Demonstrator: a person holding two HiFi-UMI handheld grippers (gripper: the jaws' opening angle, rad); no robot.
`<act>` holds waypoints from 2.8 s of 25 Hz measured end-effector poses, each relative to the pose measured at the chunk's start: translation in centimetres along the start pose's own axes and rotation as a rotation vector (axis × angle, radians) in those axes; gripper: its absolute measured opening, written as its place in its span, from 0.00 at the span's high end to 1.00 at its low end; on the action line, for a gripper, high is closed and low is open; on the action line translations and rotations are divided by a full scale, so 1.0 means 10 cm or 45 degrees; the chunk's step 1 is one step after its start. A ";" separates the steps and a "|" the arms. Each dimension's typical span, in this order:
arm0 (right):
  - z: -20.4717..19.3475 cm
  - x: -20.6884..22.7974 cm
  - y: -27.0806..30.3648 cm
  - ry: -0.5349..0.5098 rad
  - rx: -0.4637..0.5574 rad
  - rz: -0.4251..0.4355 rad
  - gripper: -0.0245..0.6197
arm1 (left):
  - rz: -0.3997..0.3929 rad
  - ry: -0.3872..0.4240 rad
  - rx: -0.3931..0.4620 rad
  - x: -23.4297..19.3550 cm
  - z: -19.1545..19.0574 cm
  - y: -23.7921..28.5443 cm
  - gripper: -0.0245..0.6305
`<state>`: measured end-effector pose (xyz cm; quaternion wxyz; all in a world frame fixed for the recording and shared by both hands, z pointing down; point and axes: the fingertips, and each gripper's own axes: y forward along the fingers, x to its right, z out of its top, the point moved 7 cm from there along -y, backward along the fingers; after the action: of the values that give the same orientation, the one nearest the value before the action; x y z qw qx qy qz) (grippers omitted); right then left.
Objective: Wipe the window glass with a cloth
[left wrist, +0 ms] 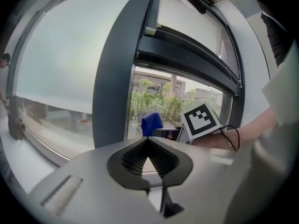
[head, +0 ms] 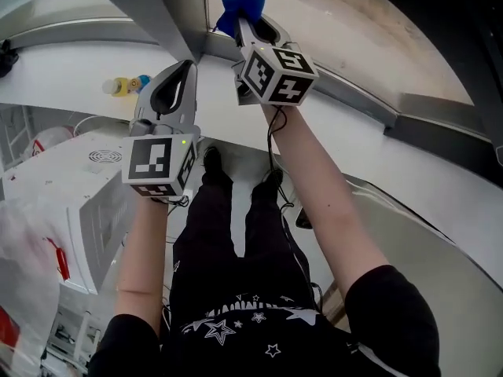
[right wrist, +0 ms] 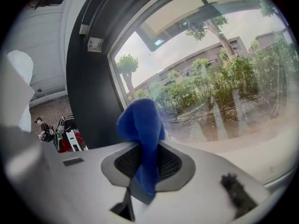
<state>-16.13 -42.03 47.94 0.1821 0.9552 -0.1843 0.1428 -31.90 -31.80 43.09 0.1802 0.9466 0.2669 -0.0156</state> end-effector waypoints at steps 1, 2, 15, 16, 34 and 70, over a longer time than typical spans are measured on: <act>-0.02 0.06 -0.05 0.006 0.003 -0.016 0.84 | -0.010 0.016 -0.005 0.03 -0.02 0.02 0.95; -0.03 0.12 -0.10 0.010 0.007 -0.031 0.84 | -0.021 0.030 -0.011 0.08 -0.03 0.05 0.95; 0.10 1.26 -1.31 0.033 0.055 -0.221 0.84 | -0.238 0.103 -0.077 1.32 0.00 0.53 0.95; 0.12 1.36 -1.42 0.036 0.062 -0.235 0.84 | -0.253 0.105 -0.084 1.44 -0.01 0.56 0.95; 0.38 3.29 -3.35 0.120 0.201 -0.586 0.84 | -0.543 0.188 -0.069 3.57 0.08 1.41 0.95; 0.19 3.39 -3.83 0.139 0.193 -0.665 0.84 | -0.527 0.179 -0.011 3.88 0.05 1.44 0.95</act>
<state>29.96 -19.79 46.41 0.1502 0.9722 0.0894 0.1558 8.74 -23.96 42.51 0.1580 0.8696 0.4676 0.0148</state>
